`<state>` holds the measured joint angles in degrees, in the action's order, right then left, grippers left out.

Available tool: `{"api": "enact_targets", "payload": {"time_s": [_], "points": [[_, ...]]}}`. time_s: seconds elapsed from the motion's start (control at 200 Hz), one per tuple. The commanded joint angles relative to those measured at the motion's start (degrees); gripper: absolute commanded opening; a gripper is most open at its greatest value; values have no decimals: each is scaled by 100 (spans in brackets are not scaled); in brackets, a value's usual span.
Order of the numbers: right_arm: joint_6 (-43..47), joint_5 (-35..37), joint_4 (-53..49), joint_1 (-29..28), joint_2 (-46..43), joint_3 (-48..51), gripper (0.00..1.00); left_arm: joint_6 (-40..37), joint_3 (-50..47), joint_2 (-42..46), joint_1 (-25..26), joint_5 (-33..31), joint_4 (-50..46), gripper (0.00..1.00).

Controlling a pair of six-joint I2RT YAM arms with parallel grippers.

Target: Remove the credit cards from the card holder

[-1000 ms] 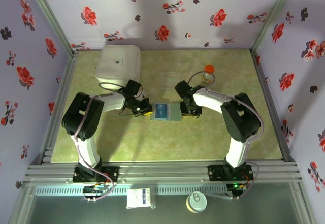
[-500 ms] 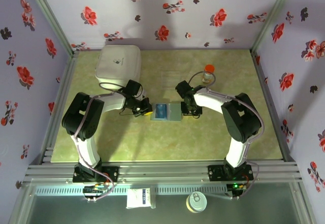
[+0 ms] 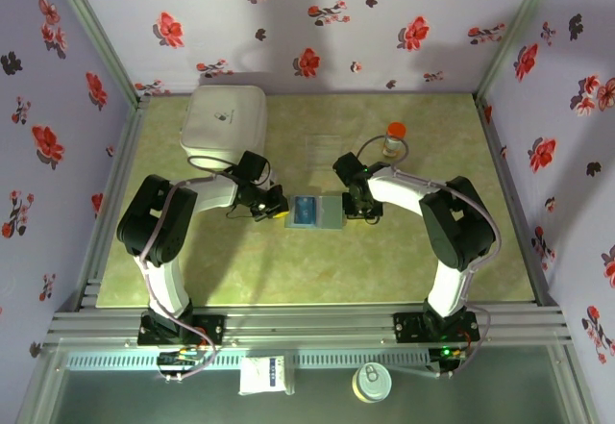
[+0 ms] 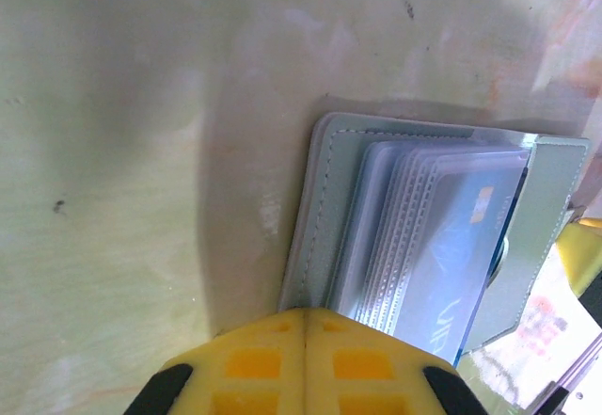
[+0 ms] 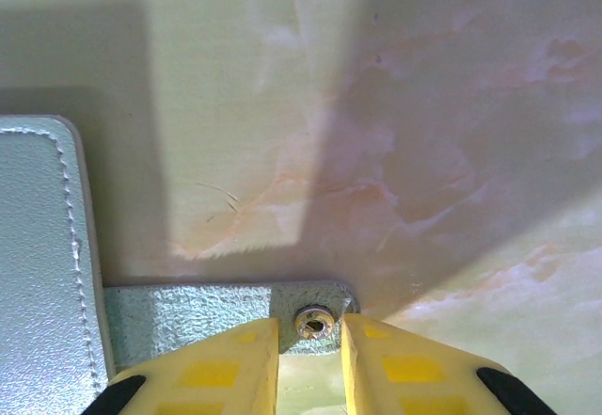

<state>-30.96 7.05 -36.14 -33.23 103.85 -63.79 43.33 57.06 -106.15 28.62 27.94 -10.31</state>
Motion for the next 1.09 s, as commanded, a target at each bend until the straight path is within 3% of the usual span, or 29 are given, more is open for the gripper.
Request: {"api": "enact_targets", "payload": {"time_s": [0.0, 0.66, 1.09], "points": [[108, 121, -402, 142, -77, 107, 26, 24, -62, -52, 63, -388, -588, 0], [-15, -127, -860, 93, -904, -291, 32, 47, 104, 284, 65, -372, -703, 1], [-337, -1316, 68, -122, -640, -437, 33, 26, 376, 442, 73, -390, -826, 4]]}}
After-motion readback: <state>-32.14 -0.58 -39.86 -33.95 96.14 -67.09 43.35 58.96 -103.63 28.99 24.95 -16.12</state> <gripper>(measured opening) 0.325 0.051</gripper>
